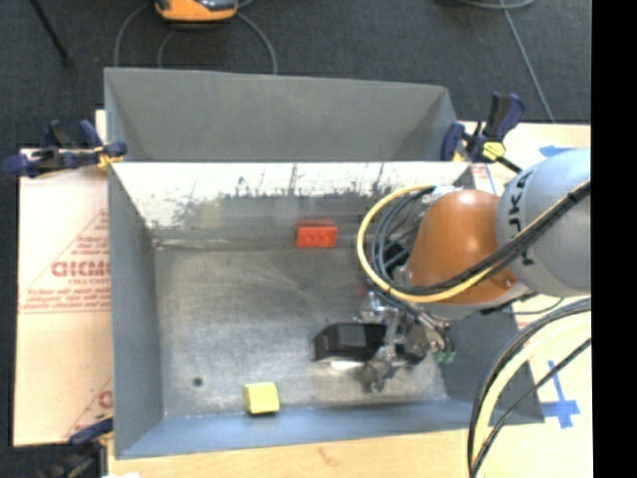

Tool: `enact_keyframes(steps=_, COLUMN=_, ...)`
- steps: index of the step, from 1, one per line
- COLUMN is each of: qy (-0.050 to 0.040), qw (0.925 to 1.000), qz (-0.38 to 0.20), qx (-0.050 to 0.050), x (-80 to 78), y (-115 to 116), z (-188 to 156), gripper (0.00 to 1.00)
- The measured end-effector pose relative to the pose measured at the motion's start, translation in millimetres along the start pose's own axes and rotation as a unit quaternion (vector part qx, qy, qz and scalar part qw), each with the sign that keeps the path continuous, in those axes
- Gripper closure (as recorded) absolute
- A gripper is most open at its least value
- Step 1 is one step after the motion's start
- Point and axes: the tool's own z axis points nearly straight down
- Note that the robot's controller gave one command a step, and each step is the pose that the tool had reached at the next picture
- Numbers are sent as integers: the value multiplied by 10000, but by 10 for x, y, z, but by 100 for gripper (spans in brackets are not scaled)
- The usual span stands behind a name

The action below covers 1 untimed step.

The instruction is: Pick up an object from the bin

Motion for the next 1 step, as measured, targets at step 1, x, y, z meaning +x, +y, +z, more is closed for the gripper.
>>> enact_keyframes(steps=1, qy=0, qw=10000, qz=0, qx=0, x=0, y=0, z=0, gripper=100)
